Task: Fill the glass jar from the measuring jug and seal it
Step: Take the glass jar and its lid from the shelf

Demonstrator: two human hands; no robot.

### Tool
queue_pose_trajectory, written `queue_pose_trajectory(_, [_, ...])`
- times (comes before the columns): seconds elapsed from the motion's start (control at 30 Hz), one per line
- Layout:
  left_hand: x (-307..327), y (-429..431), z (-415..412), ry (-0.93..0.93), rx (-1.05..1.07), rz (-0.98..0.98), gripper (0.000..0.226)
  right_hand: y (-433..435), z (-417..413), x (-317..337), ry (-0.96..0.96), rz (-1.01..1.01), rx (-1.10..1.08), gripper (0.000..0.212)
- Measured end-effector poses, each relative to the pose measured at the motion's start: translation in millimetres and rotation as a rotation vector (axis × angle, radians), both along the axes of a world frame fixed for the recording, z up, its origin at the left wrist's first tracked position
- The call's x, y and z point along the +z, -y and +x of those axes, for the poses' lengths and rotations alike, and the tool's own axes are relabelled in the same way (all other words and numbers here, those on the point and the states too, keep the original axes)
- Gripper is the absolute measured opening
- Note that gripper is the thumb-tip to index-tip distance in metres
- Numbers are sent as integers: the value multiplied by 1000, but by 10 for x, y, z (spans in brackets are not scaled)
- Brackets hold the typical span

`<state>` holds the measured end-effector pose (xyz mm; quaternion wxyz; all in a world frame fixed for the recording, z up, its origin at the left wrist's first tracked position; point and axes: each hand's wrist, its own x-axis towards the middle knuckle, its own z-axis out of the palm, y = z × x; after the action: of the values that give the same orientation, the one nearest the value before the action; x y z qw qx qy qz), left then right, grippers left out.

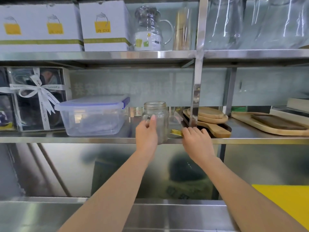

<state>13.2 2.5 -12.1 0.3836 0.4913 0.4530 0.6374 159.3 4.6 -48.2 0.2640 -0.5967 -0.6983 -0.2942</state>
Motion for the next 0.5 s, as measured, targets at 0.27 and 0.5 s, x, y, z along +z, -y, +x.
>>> queue_pose_trajectory(0.27, [-281,643,-571,378,188,-286,26,867,-10,-69,-332,-148,123,24])
queue_pose_trajectory(0.5, [-615,1689,-966,493,216,-413,28,1864,-168,-291,-359,-298,182,17])
